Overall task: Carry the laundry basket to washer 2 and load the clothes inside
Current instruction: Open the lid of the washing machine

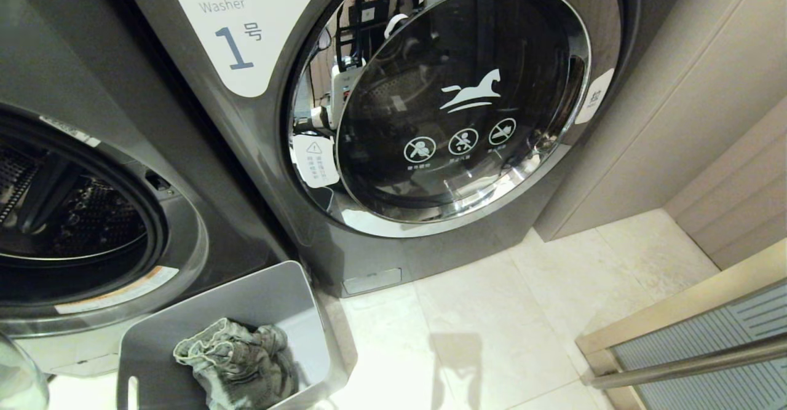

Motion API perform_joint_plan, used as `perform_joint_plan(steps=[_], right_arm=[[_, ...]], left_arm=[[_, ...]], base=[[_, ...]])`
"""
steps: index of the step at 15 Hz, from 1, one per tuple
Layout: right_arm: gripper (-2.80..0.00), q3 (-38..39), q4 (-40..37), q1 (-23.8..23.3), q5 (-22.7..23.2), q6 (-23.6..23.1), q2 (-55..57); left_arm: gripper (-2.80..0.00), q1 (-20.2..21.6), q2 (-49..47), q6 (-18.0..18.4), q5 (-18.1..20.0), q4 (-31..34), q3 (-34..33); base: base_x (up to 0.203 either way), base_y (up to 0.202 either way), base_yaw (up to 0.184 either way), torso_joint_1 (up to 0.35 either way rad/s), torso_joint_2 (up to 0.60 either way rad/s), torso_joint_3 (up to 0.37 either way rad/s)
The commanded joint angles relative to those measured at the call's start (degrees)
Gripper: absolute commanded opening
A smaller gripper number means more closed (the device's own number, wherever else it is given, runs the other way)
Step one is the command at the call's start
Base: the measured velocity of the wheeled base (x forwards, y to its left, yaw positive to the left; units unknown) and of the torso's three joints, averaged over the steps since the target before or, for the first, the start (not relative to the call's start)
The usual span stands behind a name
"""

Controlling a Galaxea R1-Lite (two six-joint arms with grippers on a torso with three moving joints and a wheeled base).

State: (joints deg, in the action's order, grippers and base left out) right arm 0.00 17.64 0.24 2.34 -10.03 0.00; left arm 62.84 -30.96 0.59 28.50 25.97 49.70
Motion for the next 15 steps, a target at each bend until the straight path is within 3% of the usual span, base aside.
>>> perform_joint_plan(steps=[1,6,10,15], right_arm=[[-2.80,2.29,0.11,0.02,0.03,-0.07,0.00],[-2.80,2.29,0.11,0.02,0.03,-0.07,0.00],[-2.80,2.29,0.11,0.02,0.03,-0.07,0.09],[-2.80,2.29,0.11,0.02,0.03,-0.07,0.02]], left_arm=[[0.00,0.77,-6.59,1.99,-0.91,3.11,3.53],[0.00,0.78,-9.58,2.44,-0.99,5.41,5.93],[0.00,0.85,-17.60,2.39,-2.28,5.00,11.03],[0.00,0.72,-25.03,0.61,-13.40,4.74,15.62]], base=[[0.000,0.000,0.000,0.000,0.00,0.000],[0.000,0.000,0.000,0.000,0.00,0.000],[0.000,0.000,0.000,0.000,0.00,0.000],[0.000,0.000,0.000,0.000,0.00,0.000]])
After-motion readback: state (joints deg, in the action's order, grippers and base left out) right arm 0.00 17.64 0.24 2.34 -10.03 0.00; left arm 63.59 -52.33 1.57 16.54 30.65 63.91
